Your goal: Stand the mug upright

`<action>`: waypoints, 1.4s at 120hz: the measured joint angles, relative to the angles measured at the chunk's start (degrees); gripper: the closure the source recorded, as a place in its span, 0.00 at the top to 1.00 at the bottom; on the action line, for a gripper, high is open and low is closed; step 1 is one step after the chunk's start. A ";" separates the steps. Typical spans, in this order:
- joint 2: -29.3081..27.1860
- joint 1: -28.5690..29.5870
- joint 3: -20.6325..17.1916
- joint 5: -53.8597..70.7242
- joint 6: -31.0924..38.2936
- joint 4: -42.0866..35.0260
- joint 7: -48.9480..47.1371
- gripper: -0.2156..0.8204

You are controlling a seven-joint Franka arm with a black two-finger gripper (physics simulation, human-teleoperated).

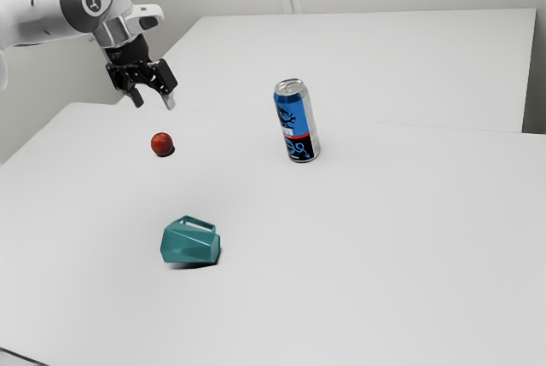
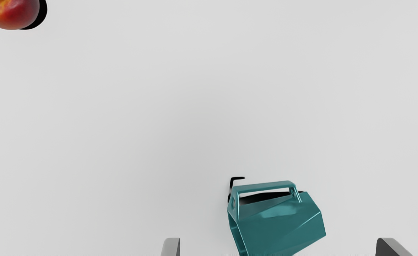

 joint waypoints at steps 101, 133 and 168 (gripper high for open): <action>-7.49 -3.43 10.72 -18.78 -1.68 -17.91 8.10 0.79; -6.79 2.20 12.75 -22.19 -1.59 -20.50 13.72 0.79; -0.78 5.67 12.99 -29.84 1.75 -25.03 20.88 0.79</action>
